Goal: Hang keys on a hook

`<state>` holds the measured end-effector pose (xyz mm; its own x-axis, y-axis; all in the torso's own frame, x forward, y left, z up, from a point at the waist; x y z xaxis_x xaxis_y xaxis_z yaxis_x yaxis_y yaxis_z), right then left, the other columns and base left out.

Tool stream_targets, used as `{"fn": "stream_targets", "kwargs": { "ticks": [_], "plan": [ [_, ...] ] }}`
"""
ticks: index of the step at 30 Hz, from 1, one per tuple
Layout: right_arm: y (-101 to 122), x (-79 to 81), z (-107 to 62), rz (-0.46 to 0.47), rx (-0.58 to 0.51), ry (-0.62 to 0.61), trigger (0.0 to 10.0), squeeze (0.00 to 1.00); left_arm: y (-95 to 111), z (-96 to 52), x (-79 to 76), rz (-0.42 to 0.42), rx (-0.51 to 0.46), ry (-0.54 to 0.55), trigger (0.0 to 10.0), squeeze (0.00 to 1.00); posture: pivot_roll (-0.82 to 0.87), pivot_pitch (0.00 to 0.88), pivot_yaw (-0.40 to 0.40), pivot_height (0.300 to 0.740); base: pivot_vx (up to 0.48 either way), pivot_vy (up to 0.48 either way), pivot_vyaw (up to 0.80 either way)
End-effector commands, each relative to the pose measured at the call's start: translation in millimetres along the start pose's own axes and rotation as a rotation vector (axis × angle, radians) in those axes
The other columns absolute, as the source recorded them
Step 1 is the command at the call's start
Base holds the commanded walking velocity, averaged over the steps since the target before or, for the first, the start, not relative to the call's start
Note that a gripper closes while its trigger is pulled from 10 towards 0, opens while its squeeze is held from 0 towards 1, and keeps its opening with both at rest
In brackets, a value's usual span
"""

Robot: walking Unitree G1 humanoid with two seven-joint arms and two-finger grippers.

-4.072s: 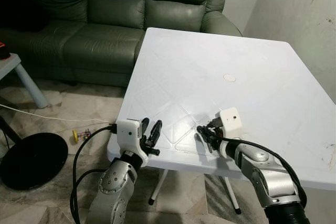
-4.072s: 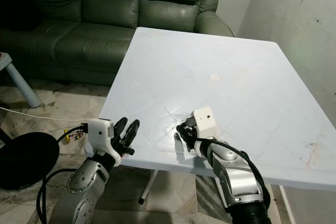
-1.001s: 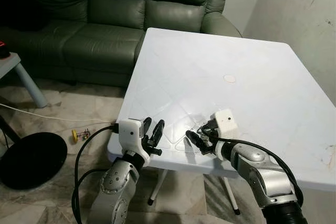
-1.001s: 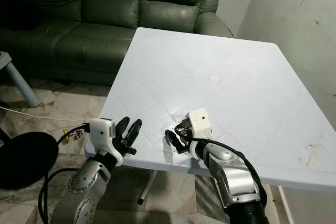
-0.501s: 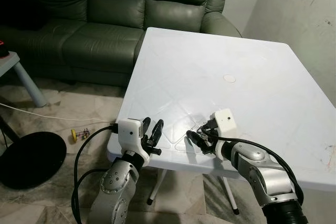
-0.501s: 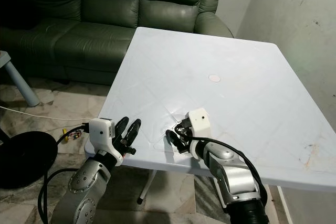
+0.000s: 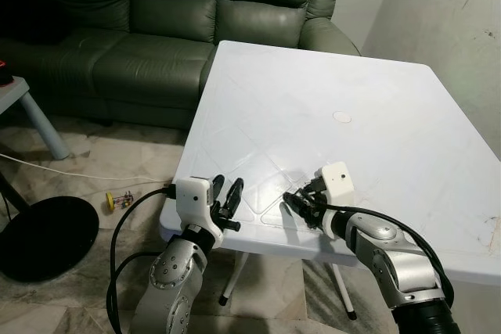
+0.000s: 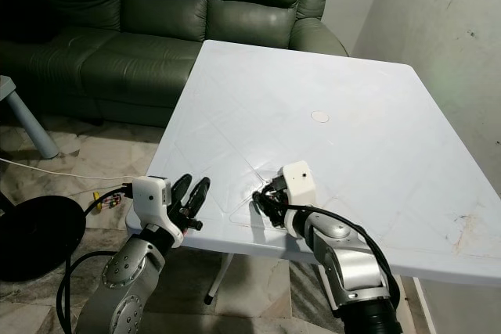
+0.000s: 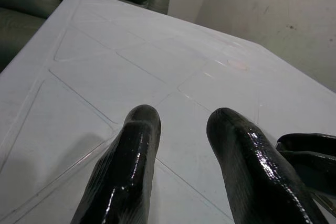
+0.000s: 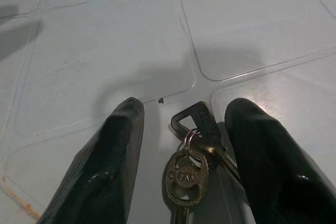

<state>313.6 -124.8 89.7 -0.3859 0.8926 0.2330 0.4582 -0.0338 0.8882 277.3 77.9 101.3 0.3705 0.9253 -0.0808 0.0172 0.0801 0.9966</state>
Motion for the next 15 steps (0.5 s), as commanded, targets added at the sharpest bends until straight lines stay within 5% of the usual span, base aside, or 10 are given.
{"fn": "stream_targets", "kwargs": {
  "ticks": [1, 15],
  "plan": [
    [2.9, -3.7, -3.4, -0.014, -0.011, -0.010, 0.0, 0.00, 7.5, 4.1, -8.2, -0.023, -0.032, -0.009, 10.0, 0.00, 0.16, 0.059, -0.113, 0.740, 0.000, 0.000, 0.00],
    [2.5, -3.4, -4.1, -0.032, -0.009, 0.004, 0.0, 0.00, 8.0, 5.1, -8.2, -0.024, -0.034, -0.011, 10.0, 0.00, 0.16, 0.058, -0.114, 0.740, 0.000, 0.000, 0.00]
  ]
}}
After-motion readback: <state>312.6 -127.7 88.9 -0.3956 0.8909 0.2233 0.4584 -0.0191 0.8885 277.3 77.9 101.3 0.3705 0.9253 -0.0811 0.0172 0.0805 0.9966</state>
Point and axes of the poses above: a point about 5 cm out from each wrist's last joint towards the gripper, its own z axis pointing out of the wrist towards the gripper, its own y axis along the axis of the wrist's last joint, x = y × z, the point moved 2 cm from there along z, pointing out of the wrist towards the gripper, and after that the axes turned 9 degrees about z, right-handed, at the moved point
